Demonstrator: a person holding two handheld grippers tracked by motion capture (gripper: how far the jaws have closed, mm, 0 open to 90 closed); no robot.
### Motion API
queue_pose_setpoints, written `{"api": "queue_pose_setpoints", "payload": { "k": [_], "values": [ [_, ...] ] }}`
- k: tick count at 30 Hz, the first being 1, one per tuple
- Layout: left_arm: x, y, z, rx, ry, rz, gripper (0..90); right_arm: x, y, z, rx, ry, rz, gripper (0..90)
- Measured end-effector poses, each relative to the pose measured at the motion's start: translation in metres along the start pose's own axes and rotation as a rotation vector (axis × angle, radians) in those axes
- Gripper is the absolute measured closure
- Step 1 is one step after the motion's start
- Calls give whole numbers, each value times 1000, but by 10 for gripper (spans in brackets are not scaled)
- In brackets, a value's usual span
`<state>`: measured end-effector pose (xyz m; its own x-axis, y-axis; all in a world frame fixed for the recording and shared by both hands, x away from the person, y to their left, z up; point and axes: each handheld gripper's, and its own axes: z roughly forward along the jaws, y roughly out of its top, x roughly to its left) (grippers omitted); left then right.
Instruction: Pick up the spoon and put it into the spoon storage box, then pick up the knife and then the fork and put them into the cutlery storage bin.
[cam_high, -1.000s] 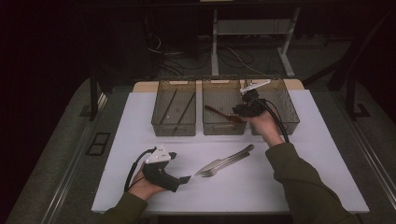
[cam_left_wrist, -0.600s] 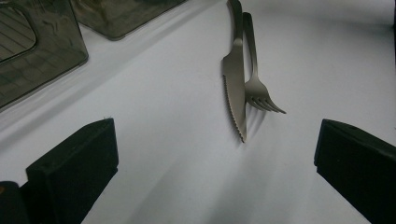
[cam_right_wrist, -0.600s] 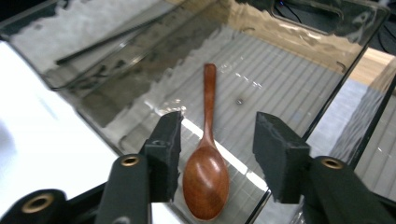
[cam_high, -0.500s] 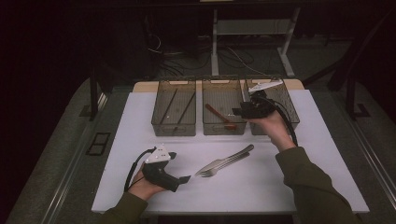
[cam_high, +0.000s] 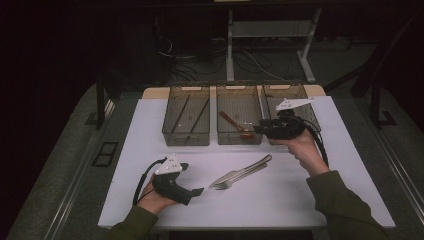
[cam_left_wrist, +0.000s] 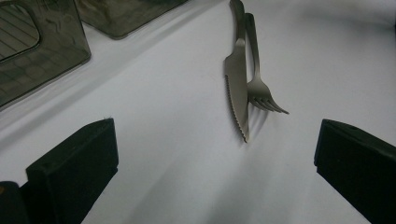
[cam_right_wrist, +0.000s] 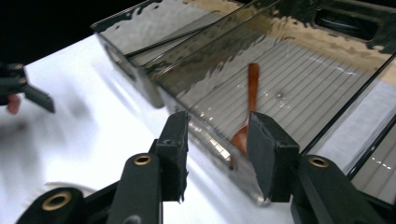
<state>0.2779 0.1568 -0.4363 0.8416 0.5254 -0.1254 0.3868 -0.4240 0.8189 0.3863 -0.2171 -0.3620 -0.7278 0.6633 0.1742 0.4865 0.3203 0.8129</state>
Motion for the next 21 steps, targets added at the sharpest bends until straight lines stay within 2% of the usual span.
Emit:
{"api": "queue_pose_setpoints", "payload": {
  "k": [11,17,21],
  "values": [
    [-1,1,-1,-3,5,6,0,4,-25,-19,5,26,-6,670],
    [-1,1,-2,-5,6,6,0,1,-38,-29,6,32,-5,772],
    [-2,1,-1,-2,6,7,0,-2,-47,-31,27,23,-10,869]
  ]
}}
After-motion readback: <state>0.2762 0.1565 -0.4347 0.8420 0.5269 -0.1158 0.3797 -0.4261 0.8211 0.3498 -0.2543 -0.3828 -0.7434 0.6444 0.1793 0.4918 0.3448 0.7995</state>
